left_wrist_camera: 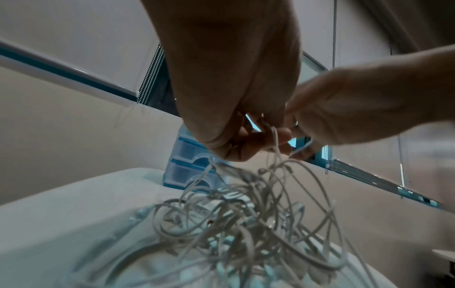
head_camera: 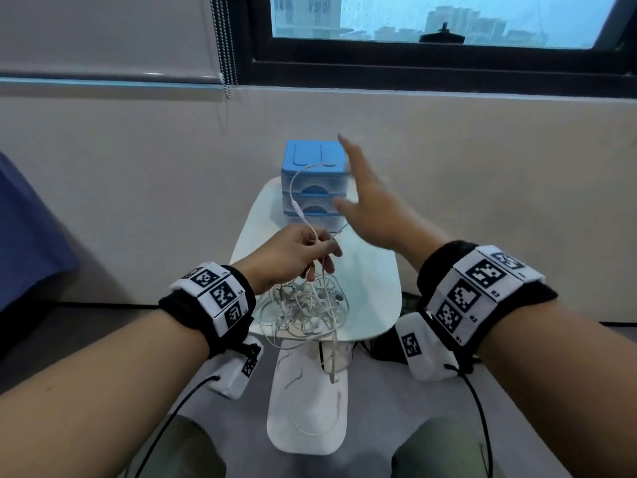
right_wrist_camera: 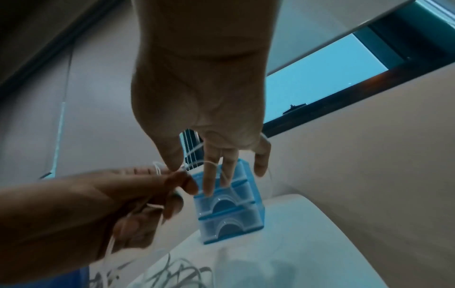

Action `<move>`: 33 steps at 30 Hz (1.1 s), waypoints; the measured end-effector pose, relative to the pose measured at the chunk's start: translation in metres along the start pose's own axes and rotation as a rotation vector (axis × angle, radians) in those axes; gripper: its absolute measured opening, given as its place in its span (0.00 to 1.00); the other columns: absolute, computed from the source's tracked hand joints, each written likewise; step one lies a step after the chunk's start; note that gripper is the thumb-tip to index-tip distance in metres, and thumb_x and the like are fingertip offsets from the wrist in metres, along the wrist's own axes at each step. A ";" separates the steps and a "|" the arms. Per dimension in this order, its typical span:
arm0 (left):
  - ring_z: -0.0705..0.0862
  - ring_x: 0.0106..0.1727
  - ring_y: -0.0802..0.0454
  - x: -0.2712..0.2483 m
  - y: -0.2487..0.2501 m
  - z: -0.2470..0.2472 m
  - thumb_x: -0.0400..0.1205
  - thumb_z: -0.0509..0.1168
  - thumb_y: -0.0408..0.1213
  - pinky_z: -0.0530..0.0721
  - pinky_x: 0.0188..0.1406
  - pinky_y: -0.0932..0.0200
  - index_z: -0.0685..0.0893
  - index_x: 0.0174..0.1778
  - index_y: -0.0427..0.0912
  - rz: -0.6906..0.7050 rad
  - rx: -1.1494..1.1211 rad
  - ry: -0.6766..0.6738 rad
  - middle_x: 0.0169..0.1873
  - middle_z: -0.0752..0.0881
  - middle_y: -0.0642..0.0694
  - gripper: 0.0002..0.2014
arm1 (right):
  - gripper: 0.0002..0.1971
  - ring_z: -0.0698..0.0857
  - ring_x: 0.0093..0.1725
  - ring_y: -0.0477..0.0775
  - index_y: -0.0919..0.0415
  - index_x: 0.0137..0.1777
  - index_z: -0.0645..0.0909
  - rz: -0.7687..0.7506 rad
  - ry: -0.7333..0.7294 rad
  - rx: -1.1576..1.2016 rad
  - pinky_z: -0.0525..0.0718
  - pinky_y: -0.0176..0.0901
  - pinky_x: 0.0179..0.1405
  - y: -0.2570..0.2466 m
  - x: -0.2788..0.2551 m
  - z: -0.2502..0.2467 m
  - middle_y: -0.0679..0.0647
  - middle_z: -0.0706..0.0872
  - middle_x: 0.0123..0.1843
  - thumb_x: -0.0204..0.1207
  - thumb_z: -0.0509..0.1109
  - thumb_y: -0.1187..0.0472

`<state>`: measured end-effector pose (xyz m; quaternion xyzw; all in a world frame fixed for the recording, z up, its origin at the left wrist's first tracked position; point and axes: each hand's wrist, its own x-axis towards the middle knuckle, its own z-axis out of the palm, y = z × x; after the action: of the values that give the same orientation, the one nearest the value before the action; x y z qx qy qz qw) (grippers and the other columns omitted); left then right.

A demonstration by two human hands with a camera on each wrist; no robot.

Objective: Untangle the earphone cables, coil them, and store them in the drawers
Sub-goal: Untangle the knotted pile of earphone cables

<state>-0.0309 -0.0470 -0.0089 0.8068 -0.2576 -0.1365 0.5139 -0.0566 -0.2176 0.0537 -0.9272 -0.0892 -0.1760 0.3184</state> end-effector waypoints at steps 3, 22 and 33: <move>0.80 0.27 0.51 0.001 0.006 -0.004 0.92 0.63 0.40 0.74 0.31 0.56 0.88 0.53 0.37 0.032 0.012 0.036 0.37 0.90 0.45 0.12 | 0.41 0.88 0.47 0.54 0.45 0.90 0.48 0.149 -0.238 0.152 0.86 0.49 0.47 0.012 -0.012 0.016 0.58 0.91 0.50 0.85 0.70 0.56; 0.79 0.26 0.52 -0.013 -0.005 0.002 0.92 0.63 0.40 0.74 0.26 0.65 0.85 0.47 0.36 -0.017 0.107 -0.030 0.38 0.89 0.45 0.13 | 0.16 0.93 0.47 0.57 0.58 0.47 0.78 0.099 0.539 0.745 0.88 0.47 0.42 -0.060 0.015 -0.066 0.60 0.93 0.48 0.92 0.56 0.51; 0.79 0.29 0.49 -0.017 -0.007 0.001 0.93 0.59 0.44 0.75 0.36 0.53 0.87 0.50 0.36 -0.012 0.084 -0.008 0.37 0.89 0.46 0.18 | 0.14 0.80 0.32 0.46 0.54 0.59 0.76 0.218 0.426 0.552 0.80 0.39 0.24 -0.044 -0.004 -0.064 0.50 0.81 0.38 0.83 0.72 0.47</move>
<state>-0.0433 -0.0363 -0.0159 0.8288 -0.2602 -0.1317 0.4776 -0.0899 -0.2235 0.1242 -0.7530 0.0346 -0.2994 0.5849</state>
